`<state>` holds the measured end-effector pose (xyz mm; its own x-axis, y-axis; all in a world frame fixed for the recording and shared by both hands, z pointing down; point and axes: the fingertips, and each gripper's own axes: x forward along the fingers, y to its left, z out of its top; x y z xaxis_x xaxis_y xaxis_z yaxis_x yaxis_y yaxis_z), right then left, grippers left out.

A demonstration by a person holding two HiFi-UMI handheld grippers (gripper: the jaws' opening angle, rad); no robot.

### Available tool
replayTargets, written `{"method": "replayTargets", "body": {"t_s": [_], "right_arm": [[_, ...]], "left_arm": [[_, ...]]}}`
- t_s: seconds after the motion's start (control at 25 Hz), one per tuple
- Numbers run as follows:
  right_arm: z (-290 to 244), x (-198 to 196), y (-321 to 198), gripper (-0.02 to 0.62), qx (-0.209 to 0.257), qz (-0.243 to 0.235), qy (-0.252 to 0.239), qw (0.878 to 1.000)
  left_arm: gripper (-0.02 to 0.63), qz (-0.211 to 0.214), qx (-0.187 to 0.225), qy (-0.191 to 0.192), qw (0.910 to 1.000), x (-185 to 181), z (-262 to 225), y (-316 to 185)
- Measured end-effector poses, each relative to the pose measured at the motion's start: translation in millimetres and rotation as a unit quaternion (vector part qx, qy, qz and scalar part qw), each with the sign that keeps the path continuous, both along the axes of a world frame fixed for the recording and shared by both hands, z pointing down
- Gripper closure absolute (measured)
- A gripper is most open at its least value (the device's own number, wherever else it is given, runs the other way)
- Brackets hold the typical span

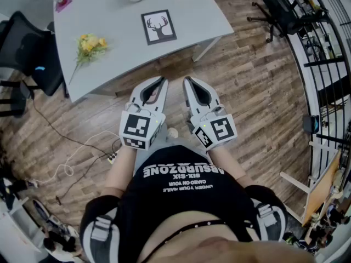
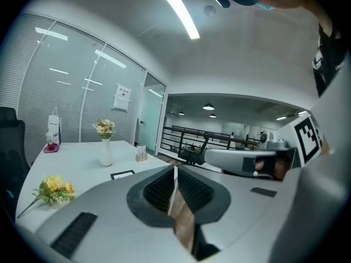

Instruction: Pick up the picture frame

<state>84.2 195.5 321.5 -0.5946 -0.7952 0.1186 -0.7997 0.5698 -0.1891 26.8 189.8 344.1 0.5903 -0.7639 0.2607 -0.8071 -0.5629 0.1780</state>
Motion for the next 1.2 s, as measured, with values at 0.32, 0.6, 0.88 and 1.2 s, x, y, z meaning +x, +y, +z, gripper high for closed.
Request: {"method": "replayTargets", "body": {"t_s": [0.32, 0.6, 0.88, 1.2], "right_arm": [[-5.7, -18.5, 20.2, 0.578, 0.021, -0.009, 0.006, 1.000], [-0.5, -38.1, 3.5, 0.578, 0.026, -0.007, 0.028, 0.999], [15.5, -40.1, -30.1, 0.578, 0.018, 0.019, 0.034, 0.999], [53.0, -38.1, -67.0, 0.578, -0.035, 0.004, 0.062, 0.997]], "left_arm": [[0.574, -0.036, 0.024, -0.007, 0.9990, -23.2, -7.6, 20.1], [0.574, -0.025, 0.012, 0.004, 0.9996, -42.3, 1.5, 0.6], [0.574, -0.015, -0.001, 0.005, 0.9999, -50.7, 16.5, -34.1], [0.572, -0.032, -0.044, 0.001, 0.9985, -50.1, 47.2, -71.6]]}}
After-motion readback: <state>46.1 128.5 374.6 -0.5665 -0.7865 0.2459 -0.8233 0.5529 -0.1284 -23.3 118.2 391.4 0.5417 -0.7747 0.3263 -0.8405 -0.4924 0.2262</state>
